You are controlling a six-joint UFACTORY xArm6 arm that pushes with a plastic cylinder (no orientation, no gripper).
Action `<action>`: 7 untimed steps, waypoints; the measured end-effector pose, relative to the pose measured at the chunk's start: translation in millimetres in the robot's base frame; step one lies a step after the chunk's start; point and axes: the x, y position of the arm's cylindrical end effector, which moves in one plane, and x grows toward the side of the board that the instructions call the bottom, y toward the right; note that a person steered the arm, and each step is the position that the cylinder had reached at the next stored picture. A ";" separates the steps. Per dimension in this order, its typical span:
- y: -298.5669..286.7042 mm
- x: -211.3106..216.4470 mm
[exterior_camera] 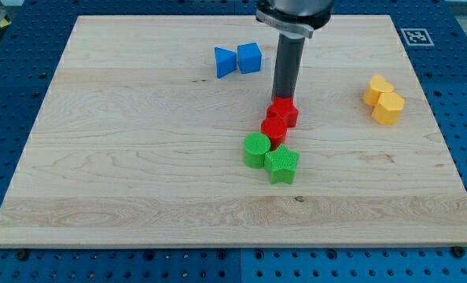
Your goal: Push the red star slightly towards the red circle
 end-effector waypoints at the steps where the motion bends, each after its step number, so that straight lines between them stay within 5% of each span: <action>1: 0.0 -11.5; 3: 12.6 -32.9; 5: 35.2 34.1; 7: 27.2 40.5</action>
